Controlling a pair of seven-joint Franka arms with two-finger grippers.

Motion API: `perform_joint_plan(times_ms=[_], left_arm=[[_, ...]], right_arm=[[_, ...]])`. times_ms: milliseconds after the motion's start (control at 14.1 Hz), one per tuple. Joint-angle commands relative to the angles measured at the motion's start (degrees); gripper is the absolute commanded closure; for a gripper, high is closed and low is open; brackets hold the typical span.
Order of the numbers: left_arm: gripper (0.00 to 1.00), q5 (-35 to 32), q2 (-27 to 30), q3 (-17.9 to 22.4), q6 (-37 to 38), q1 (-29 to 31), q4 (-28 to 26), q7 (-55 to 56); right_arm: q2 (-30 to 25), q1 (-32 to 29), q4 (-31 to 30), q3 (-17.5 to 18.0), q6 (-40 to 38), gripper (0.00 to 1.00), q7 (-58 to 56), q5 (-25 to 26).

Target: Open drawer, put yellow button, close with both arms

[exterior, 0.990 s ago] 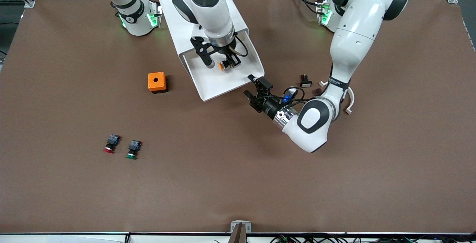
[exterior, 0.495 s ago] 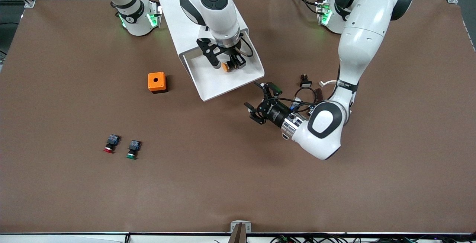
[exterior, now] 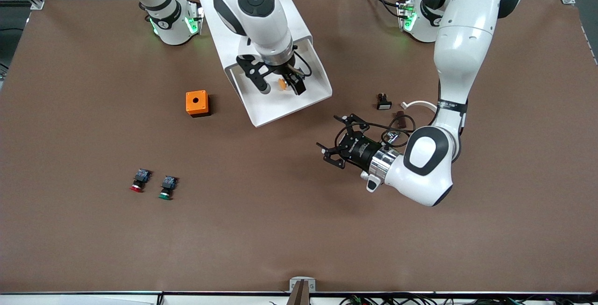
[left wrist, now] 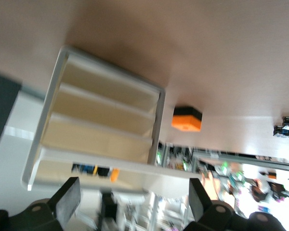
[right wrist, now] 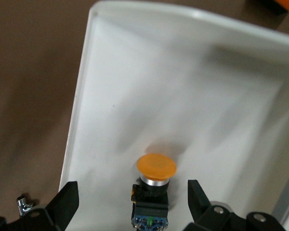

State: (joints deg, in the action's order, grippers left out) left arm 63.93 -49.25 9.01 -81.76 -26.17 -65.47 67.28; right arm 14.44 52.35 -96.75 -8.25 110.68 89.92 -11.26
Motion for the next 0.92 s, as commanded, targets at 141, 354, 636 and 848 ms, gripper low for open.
perform_joint_plan(times_ms=[141, 354, 636, 848], left_arm=[[0.01, -11.4, 3.8, 2.0, -8.8, -4.9, -1.1, -5.6], [0.01, -18.6, 6.0, 1.9, -13.7, -6.7, -1.2, -7.8], [0.01, -28.3, 8.5, 1.6, -19.0, -8.9, -1.2, -8.9], [0.01, -38.5, 8.9, 1.7, -21.0, -12.1, -1.4, -8.1]], right_arm=[[-0.1, -10.0, 8.9, 0.2, -17.6, 0.00, -27.0, -0.9], [-0.6, -16.8, 12.0, 0.2, -25.2, 0.00, -40.5, -0.4], [-1.7, -25.3, 14.8, -0.3, -31.5, 0.00, -57.9, 0.5], [-2.0, -29.3, 16.2, -0.3, -33.3, 0.00, -68.2, 5.3]])
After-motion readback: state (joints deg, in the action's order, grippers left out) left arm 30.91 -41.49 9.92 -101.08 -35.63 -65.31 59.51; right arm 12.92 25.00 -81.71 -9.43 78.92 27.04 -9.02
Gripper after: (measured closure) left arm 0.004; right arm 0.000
